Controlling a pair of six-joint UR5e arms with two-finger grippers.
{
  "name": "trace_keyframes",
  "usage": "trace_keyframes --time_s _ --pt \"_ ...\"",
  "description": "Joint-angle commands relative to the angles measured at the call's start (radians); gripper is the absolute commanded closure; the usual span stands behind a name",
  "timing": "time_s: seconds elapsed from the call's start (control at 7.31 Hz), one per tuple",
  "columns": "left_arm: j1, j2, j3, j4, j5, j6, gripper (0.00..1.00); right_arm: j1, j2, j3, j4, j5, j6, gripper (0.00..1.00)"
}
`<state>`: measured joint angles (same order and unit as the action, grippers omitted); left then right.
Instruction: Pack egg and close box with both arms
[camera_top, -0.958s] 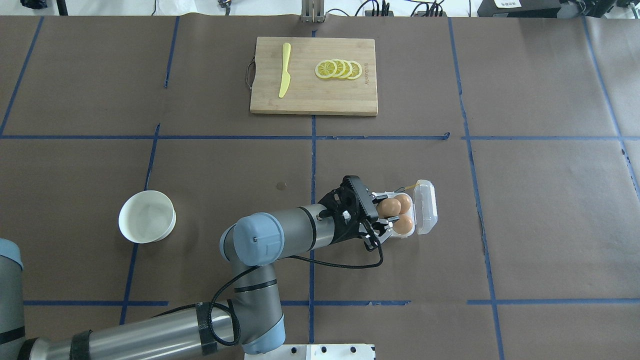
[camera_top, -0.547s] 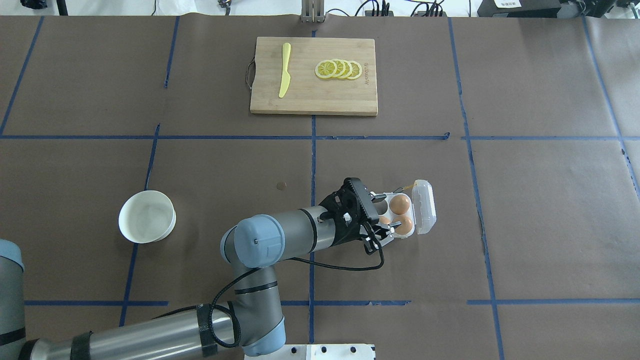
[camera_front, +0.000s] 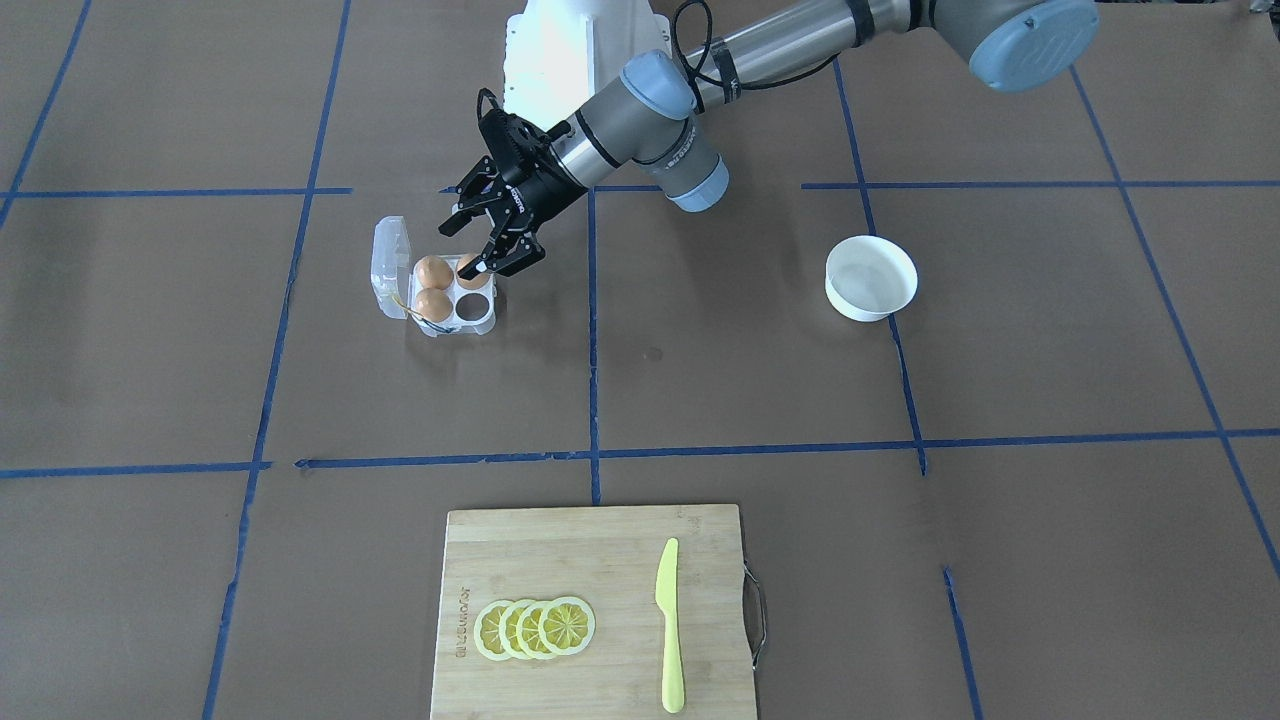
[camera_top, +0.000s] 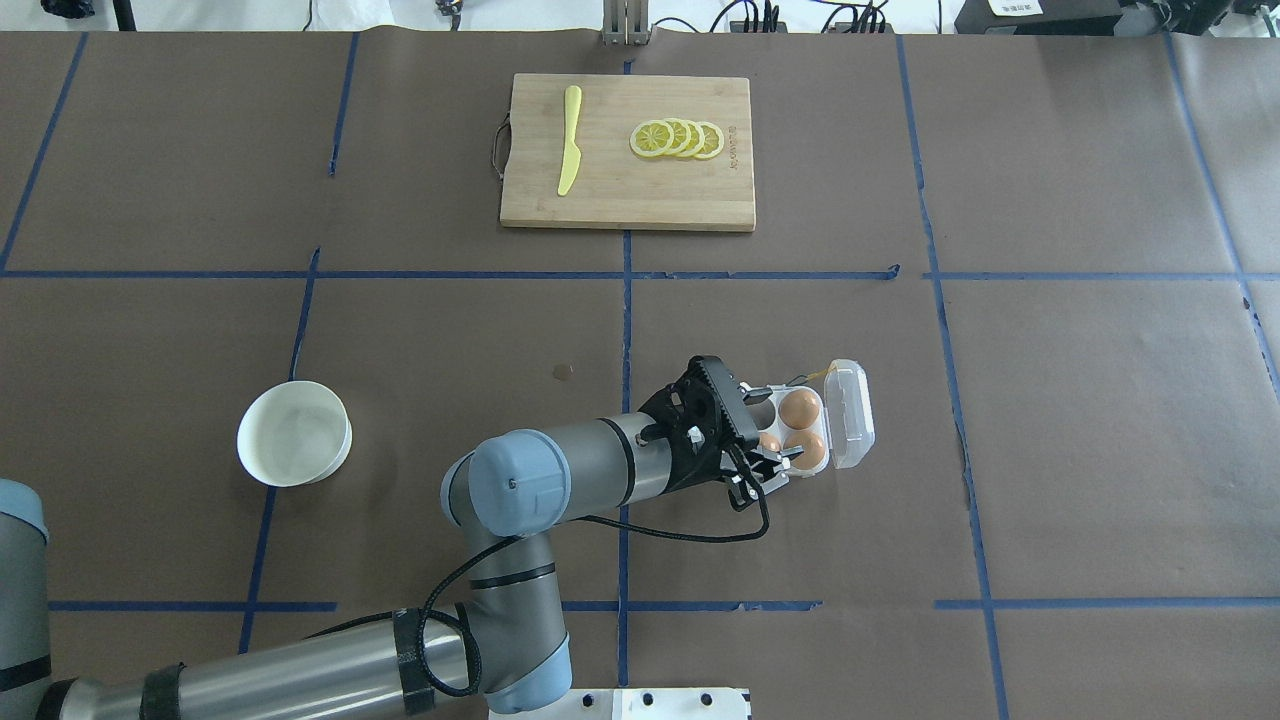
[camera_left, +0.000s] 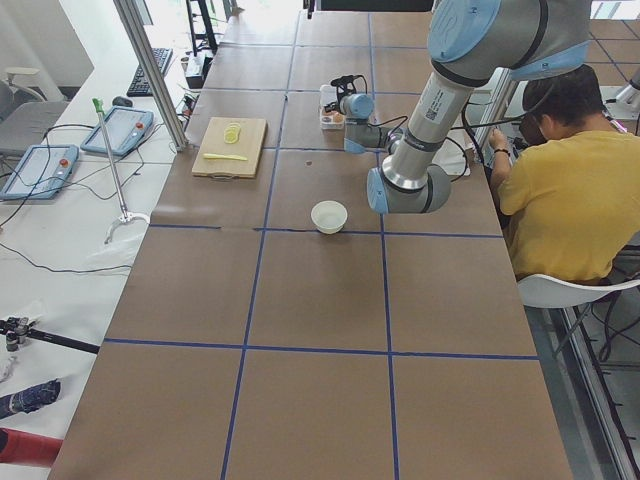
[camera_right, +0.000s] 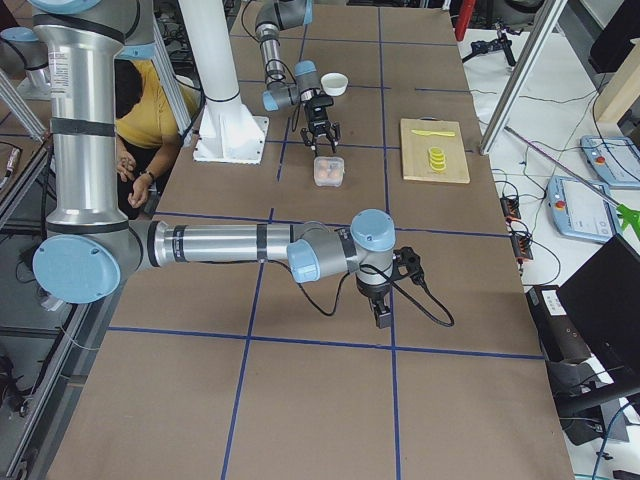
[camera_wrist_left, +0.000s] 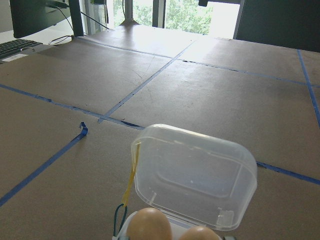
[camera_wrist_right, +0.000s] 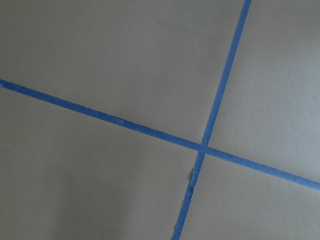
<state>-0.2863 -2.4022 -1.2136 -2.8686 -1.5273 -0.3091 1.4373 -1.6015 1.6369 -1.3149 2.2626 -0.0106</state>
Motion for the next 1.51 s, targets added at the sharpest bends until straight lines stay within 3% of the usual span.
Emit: trace_keyframes --time_s 0.0,0.14,0.55,0.68,0.82,1.09,1.37 --pt "-0.019 0.008 -0.050 0.038 -0.004 -0.040 0.00 0.000 0.000 0.000 -0.001 0.000 0.001 0.00" --pt "-0.027 0.012 -0.108 0.123 -0.007 -0.071 0.00 0.000 -0.002 -0.002 -0.001 0.000 0.001 0.00" --pt "-0.091 0.032 -0.343 0.569 -0.033 -0.116 0.00 0.000 -0.006 -0.002 -0.001 0.002 0.001 0.00" --pt "-0.165 0.081 -0.436 0.738 -0.139 -0.116 0.00 0.000 -0.009 -0.002 -0.001 0.002 0.001 0.00" --pt "-0.232 0.168 -0.536 0.829 -0.218 -0.108 0.00 0.000 -0.009 -0.003 0.000 0.002 0.000 0.00" --pt "-0.386 0.251 -0.589 0.958 -0.301 -0.015 0.00 0.000 -0.009 -0.009 -0.001 0.000 0.000 0.00" --pt "-0.569 0.267 -0.590 1.110 -0.365 0.240 0.00 0.000 -0.009 -0.019 -0.001 0.000 0.001 0.00"
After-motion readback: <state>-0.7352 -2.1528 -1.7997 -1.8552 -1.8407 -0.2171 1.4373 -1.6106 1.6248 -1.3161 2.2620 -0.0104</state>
